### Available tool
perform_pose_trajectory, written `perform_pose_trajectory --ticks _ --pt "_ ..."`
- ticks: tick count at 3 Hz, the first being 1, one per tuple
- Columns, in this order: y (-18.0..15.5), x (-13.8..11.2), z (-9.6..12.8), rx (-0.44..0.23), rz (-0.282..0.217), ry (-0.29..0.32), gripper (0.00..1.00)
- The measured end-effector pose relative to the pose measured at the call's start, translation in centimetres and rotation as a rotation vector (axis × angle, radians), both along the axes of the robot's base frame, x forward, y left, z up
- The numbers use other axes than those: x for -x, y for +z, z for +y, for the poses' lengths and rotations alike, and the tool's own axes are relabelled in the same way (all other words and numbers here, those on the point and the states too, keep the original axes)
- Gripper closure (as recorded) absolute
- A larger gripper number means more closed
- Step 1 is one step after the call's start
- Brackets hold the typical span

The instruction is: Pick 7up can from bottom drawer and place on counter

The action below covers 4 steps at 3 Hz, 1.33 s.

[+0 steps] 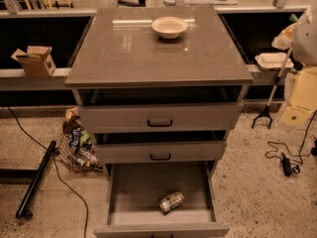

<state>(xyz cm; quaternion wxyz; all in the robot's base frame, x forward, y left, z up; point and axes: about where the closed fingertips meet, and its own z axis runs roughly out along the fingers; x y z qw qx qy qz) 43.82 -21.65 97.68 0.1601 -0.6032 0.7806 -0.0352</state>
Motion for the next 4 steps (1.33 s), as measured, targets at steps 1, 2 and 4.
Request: perform_pose_trajectory --ticks 1,2,4 --pt "0.0 0.0 0.0 0.000 0.000 0.000 0.00" --pt "-2.1 -0.1 0.5 0.007 0.024 0.015 0.00" --pt "-16.4 -0.3 4.8 -0.079 0.173 0.099 0.00"
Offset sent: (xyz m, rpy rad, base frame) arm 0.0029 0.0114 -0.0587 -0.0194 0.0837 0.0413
